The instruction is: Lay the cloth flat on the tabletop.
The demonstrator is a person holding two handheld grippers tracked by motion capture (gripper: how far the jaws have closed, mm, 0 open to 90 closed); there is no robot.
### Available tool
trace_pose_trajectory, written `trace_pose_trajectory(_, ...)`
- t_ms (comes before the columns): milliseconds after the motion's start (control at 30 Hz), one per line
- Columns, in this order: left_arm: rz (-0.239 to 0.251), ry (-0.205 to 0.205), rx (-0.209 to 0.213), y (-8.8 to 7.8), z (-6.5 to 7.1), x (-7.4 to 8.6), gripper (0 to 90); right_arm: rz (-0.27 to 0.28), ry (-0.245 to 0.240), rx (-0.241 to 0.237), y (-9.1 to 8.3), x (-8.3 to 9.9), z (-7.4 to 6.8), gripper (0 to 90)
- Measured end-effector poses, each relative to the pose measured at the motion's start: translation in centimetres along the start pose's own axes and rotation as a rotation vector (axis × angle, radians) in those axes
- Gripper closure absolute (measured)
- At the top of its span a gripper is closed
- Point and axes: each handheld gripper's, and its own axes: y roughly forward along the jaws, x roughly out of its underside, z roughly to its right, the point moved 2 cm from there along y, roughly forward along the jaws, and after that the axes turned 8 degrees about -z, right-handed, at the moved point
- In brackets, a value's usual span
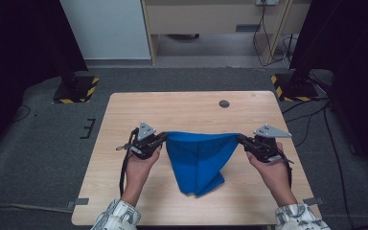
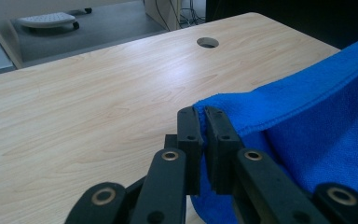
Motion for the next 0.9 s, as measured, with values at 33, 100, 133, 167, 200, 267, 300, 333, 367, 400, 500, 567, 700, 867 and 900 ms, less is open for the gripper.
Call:
trace_pose_trajectory(33, 0.0, 0.0, 0.0, 0.0, 0.0, 0.0, 84.7, 0.0, 0.0, 0.0, 0.0, 0.0, 0.0, 88.1)
trace_pose_trajectory(100, 0.003, 0.0, 0.0, -0.2, -0.1, -0.3, 84.7, 0.008, -0.006, 0.0, -0.5, -0.3, -0.2, 88.1)
trace_pose_trajectory(133, 0.007, -0.001, 0.001, -0.2, -0.1, -0.4, 84.7, 0.014, -0.003, -0.001, -0.7, -0.4, -0.2, 88.1)
trace_pose_trajectory(167, 0.01, -0.003, 0.002, -0.3, -0.1, -0.5, 84.7, 0.02, -0.002, -0.003, -0.9, -0.5, -0.3, 88.0)
trace_pose_trajectory(200, 0.011, -0.003, 0.001, -0.3, -0.1, -0.6, 84.6, 0.024, -0.003, -0.004, -1.1, -0.6, -0.3, 88.0)
trace_pose_trajectory(267, 0.016, -0.004, 0.002, -0.4, -0.1, -0.8, 84.7, 0.028, -0.009, -0.005, -1.4, -0.7, -0.4, 88.1)
trace_pose_trajectory(300, 0.017, -0.003, 0.001, -0.4, 0.0, -0.9, 84.7, 0.029, -0.015, -0.006, -1.6, -0.8, -0.5, 88.1)
trace_pose_trajectory(333, 0.019, -0.001, 0.002, -0.5, 0.0, -1.0, 84.7, 0.03, -0.017, -0.005, -1.7, -0.9, -0.5, 88.1)
trace_pose_trajectory(367, 0.02, 0.002, 0.003, -0.6, 0.0, -1.0, 84.7, 0.033, -0.018, -0.005, -1.9, -1.0, -0.5, 88.1)
trace_pose_trajectory(400, 0.025, 0.0, 0.004, -0.7, 0.1, -1.2, 84.7, 0.035, -0.021, -0.004, -2.0, -1.1, -0.5, 88.1)
trace_pose_trajectory(500, 0.04, -0.011, 0.015, -1.0, 0.2, -1.5, 84.7, 0.038, -0.02, -0.001, -2.2, -1.3, -0.4, 88.1)
trace_pose_trajectory(567, 0.048, -0.017, 0.022, -1.3, 0.2, -1.6, 84.8, 0.043, -0.021, 0.003, -2.2, -1.4, -0.3, 88.1)
trace_pose_trajectory(700, 0.066, -0.013, 0.018, -2.0, 0.3, -2.1, 85.0, 0.065, 0.002, 0.003, -2.2, -1.3, -0.1, 88.1)
trace_pose_trajectory(867, 0.095, -0.009, 0.038, -3.2, 0.8, -2.5, 84.9, 0.087, 0.005, -0.01, -3.0, -1.4, -0.4, 88.1)
trace_pose_trajectory(900, 0.102, -0.006, 0.039, -3.5, 0.9, -2.6, 84.9, 0.092, 0.003, -0.012, -3.2, -1.4, -0.5, 88.1)
